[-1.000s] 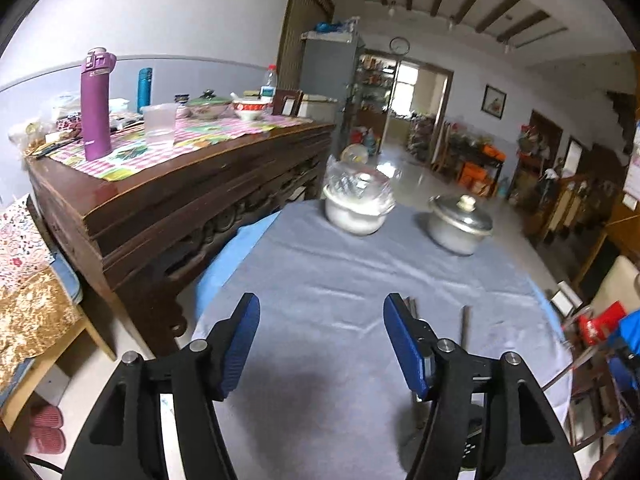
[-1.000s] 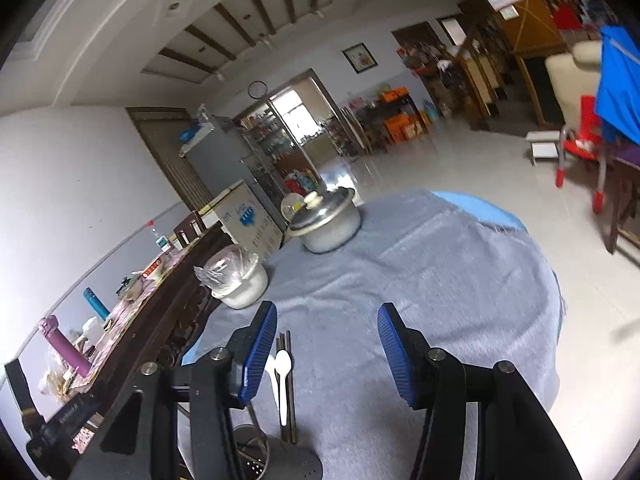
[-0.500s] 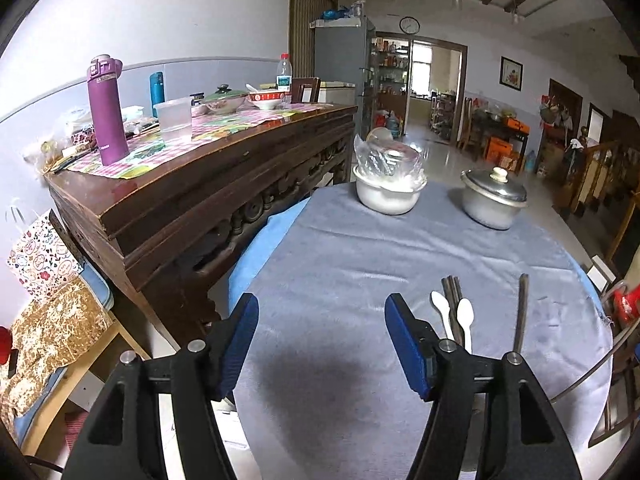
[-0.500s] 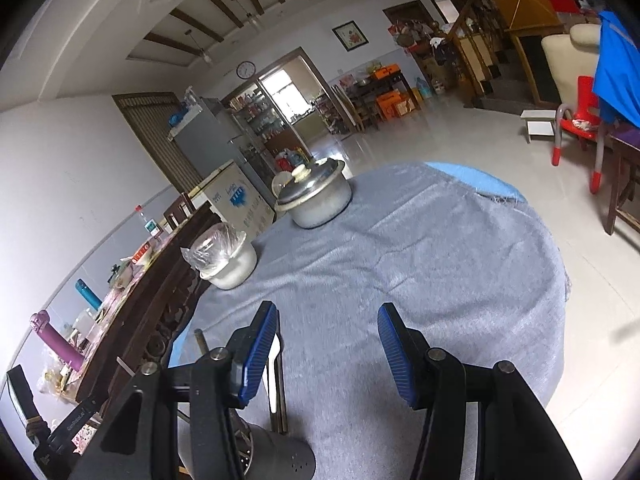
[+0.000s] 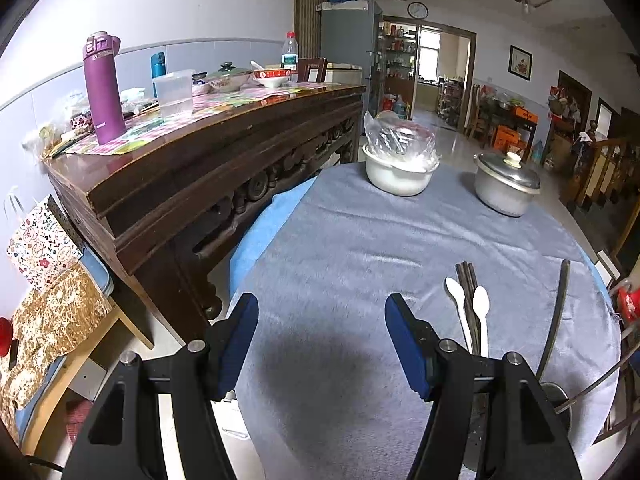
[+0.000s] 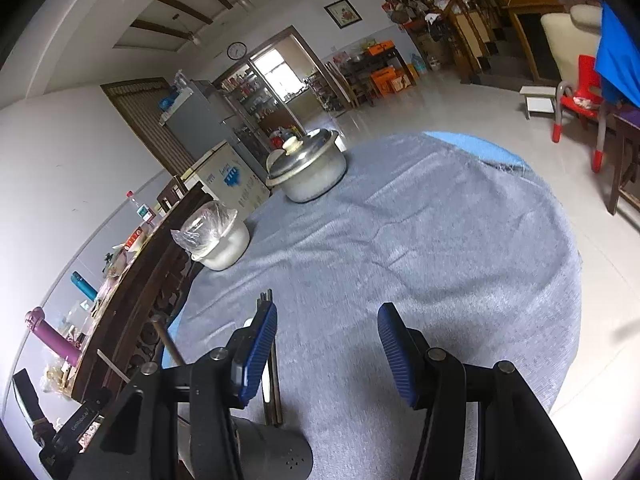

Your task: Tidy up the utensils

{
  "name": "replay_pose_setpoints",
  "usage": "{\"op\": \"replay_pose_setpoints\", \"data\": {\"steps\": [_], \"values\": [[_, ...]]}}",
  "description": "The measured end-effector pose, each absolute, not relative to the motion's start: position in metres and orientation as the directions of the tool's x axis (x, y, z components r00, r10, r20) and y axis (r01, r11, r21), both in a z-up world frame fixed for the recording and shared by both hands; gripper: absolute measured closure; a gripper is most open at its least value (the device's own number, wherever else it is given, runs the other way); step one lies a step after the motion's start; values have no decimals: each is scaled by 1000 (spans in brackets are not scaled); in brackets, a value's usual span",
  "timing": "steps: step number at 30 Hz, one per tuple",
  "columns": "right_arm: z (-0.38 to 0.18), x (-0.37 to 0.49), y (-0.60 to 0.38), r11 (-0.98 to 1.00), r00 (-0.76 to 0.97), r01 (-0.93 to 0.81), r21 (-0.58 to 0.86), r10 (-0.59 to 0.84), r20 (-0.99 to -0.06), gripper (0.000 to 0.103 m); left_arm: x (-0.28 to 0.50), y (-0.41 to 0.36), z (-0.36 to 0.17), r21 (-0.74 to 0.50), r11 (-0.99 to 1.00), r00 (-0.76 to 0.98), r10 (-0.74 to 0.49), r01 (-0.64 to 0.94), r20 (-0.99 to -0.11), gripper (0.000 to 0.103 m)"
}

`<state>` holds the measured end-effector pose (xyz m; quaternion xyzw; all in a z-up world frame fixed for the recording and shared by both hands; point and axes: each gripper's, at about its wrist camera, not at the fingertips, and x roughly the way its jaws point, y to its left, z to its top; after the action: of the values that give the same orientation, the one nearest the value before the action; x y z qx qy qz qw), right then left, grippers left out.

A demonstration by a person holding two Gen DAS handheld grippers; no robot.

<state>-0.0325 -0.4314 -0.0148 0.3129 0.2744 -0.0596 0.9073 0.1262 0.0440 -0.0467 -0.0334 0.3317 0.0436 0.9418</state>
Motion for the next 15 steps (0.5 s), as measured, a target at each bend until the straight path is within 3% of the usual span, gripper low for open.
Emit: {"op": "replay_pose_setpoints", "data": {"steps": [15], "values": [[-44, -8, -436, 779, 801, 293, 554, 116, -587, 47, 146, 36, -66, -12, 995, 740, 65, -99, -670, 36]]}}
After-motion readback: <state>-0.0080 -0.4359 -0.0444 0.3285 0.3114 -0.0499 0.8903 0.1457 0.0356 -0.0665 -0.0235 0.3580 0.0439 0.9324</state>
